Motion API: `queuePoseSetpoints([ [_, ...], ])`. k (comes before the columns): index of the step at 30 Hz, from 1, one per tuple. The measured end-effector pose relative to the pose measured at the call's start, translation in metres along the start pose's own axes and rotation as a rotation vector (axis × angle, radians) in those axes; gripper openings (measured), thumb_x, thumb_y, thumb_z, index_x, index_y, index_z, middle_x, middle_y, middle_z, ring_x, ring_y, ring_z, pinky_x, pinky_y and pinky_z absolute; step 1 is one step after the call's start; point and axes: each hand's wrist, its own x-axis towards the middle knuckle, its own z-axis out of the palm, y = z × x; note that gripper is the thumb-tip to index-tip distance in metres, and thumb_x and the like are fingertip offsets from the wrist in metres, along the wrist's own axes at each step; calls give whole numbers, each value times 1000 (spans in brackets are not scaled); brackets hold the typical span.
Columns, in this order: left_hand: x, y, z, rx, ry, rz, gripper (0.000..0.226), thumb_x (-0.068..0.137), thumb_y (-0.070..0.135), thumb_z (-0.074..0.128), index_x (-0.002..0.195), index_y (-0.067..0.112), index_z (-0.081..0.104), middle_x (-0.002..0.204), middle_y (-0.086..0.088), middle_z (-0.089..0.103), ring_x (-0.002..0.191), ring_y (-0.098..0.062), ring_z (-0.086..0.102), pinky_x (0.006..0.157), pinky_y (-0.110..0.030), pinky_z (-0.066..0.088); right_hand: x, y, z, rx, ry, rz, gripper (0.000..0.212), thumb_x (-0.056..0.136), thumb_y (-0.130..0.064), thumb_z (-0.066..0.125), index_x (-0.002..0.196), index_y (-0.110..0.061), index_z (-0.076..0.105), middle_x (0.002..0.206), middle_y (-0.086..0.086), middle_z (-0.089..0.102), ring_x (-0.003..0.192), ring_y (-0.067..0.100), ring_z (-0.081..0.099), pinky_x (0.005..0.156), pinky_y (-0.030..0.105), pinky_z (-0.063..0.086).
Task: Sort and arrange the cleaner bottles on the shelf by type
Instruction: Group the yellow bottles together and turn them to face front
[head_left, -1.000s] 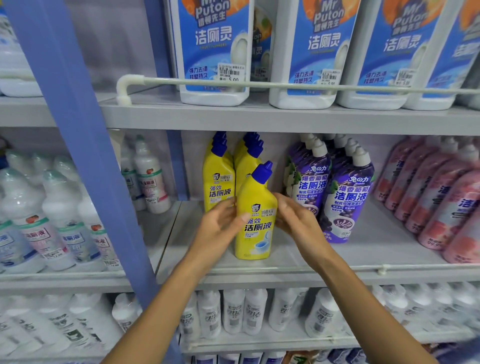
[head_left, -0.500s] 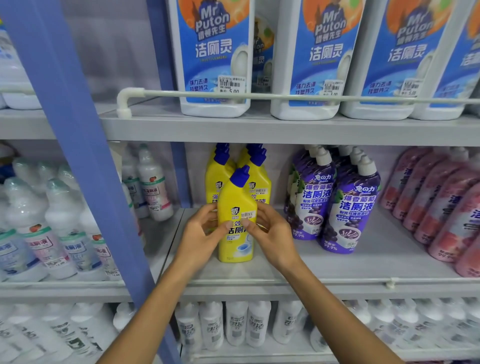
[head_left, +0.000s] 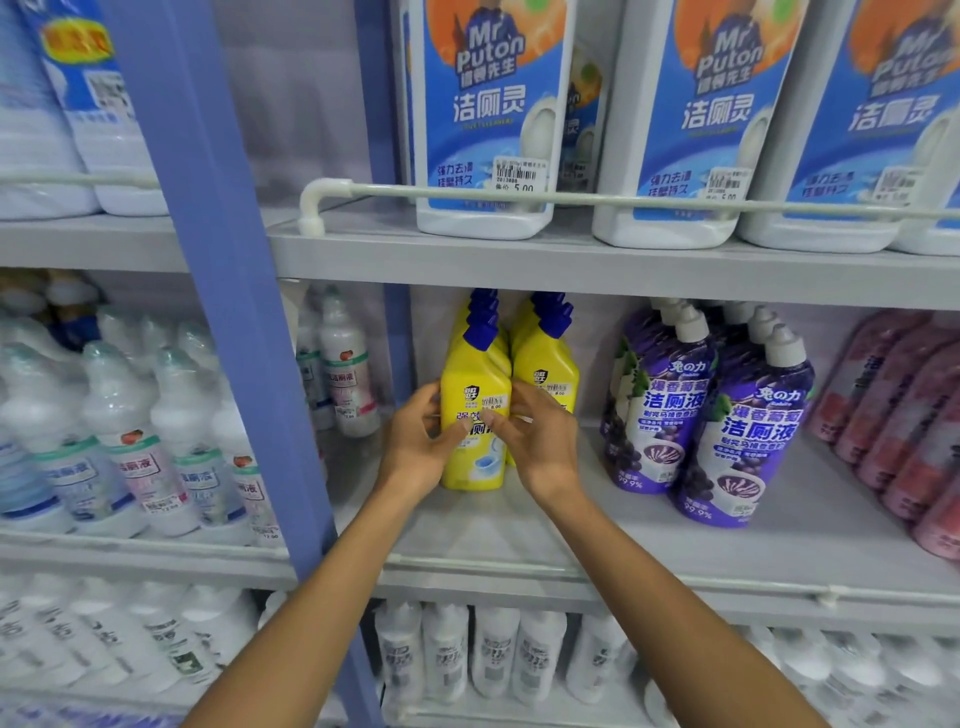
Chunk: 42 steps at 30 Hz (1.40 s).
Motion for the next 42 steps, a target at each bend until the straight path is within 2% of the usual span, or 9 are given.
queuePoseSetpoints([
  [6, 2, 0, 2, 12, 11, 20, 39, 87, -2, 77, 120, 11, 62, 94, 14, 69, 75, 14, 67, 64, -7, 51, 7, 0, 2, -24, 12, 14, 32, 84, -27, 85, 110, -12, 73, 104, 2, 77, 91, 11, 72, 82, 26, 59],
  [13, 2, -1, 1, 8, 29, 18, 42, 88, 1, 77, 126, 6, 60, 102, 0, 72, 76, 14, 67, 66, -8, 52, 7, 1, -3, -41, -12, -11, 41, 82, -25, 87, 117, -8, 73, 108, 4, 77, 89, 9, 69, 75, 3, 49],
  [17, 12, 21, -3, -51, 106, 55, 48, 88, 10, 79, 128, 19, 55, 93, 10, 65, 72, 14, 65, 67, -8, 51, 20, -9, -30, -4, 121, -14, 41, 85, -27, 84, 121, -10, 73, 111, 1, 77, 91, 10, 72, 82, 19, 57],
  [20, 24, 38, -9, -13, 99, 131, 39, 84, 21, 82, 118, 24, 63, 90, 12, 67, 78, -1, 67, 73, -24, 56, 42, -8, -64, 56, 269, -13, 32, 89, -25, 81, 116, -9, 73, 108, 2, 77, 91, 12, 72, 82, 22, 58],
  [24, 30, 40, -9, 62, 81, 150, 33, 73, 33, 75, 105, 28, 70, 89, 1, 74, 80, -17, 68, 75, -34, 59, 60, 7, -73, -9, 103, 62, 35, 87, -23, 83, 115, -6, 74, 110, 9, 76, 99, 22, 73, 93, 39, 59],
  [32, 34, 36, -8, 87, 54, 166, 34, 75, 24, 83, 106, 24, 68, 89, 2, 71, 78, -12, 67, 69, -23, 54, 67, 20, -78, -92, -25, -30, 39, 87, -16, 82, 122, -5, 71, 110, 6, 75, 94, 15, 71, 84, 14, 57],
  [35, 36, 43, -8, 60, 79, 131, 33, 77, 32, 84, 103, 20, 68, 88, -3, 71, 75, -11, 66, 68, -23, 53, 71, 14, -86, -91, -73, -4, 34, 87, -20, 83, 116, -7, 74, 105, 1, 75, 90, 10, 70, 87, 22, 59],
  [38, 43, 57, -6, 5, 153, 118, 53, 66, 54, 80, 106, 20, 69, 91, -5, 71, 78, -14, 67, 71, -24, 55, 83, 1, -89, -34, -31, -11, 31, 87, -27, 83, 112, -10, 75, 101, 0, 76, 88, 9, 71, 79, 14, 55],
  [42, 55, 72, 2, 122, 94, 171, 41, 66, 48, 76, 100, 25, 71, 89, -1, 73, 85, -22, 72, 81, -38, 61, 106, -16, -79, -59, -54, -35, 35, 85, -28, 84, 113, -9, 74, 99, 2, 75, 84, 12, 68, 79, 21, 54],
])
